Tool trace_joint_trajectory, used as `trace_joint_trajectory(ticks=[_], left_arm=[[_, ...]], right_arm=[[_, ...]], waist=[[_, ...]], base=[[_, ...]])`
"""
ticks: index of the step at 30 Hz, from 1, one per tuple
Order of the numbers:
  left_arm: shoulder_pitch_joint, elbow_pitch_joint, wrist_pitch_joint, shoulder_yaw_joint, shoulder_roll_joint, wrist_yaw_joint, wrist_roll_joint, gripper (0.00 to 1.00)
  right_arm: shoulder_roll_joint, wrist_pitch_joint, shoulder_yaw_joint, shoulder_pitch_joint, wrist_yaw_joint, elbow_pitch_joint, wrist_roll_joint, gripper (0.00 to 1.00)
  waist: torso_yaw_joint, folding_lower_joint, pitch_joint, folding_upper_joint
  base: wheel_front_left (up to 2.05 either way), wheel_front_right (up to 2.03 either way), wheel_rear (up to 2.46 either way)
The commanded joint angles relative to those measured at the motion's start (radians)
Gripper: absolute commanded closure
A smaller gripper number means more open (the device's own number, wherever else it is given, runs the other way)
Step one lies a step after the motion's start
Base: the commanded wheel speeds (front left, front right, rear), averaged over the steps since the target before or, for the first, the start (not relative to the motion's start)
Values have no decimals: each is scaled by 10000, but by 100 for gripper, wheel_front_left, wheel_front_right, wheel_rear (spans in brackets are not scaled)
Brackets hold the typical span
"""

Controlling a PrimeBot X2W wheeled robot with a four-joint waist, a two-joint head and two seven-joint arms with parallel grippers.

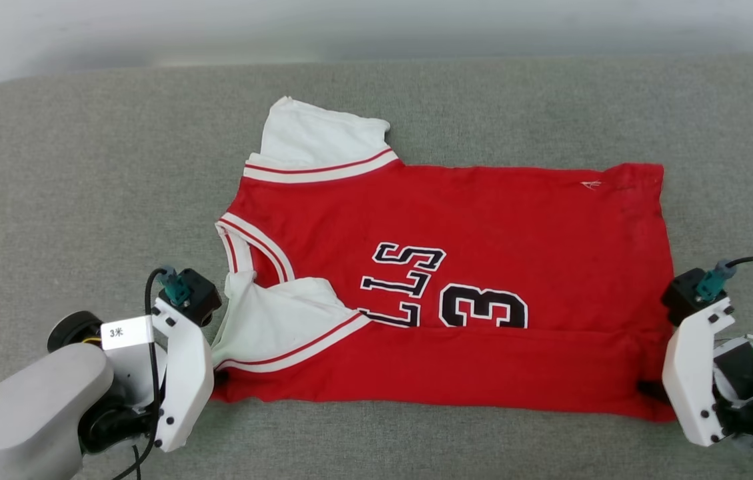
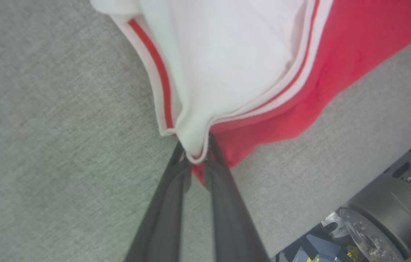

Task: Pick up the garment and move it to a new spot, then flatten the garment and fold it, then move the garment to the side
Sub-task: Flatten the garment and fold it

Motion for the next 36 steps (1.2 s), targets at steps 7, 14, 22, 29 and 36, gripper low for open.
trace_joint_trajectory(ticks=[7, 14, 22, 29, 36], left_arm=[[514, -340, -168, -134, 382, -13, -359, 100], [1132, -1337, -44, -329, 906, 98, -673, 100], [1669, -1959, -220, -461, 1193, 462, -708, 100], [1560, -1533, -443, -455, 1041, 604, -421, 100], [964, -1784, -1273, 221, 1423, 944, -25, 0]], right_arm=[[-390, -681, 326, -41, 27, -524, 289, 100], [-1337, -829, 352, 387, 27, -1208, 569, 100], [-1897, -620, 66, 1268, 25, -1608, 833, 100], [-1346, -822, -190, 1593, 25, -1097, 616, 67], [-920, -2150, -771, 1257, 27, -1735, -52, 0]], waist=[[-82, 1, -883, -1], [-68, 1, -1260, -1], [-102, 1, -1145, -1], [-107, 1, -924, -1], [-139, 1, -1154, -1]], base=[[0, 0, 0], [0, 0, 0], [0, 0, 0], [0, 0, 0], [0, 0, 0]])
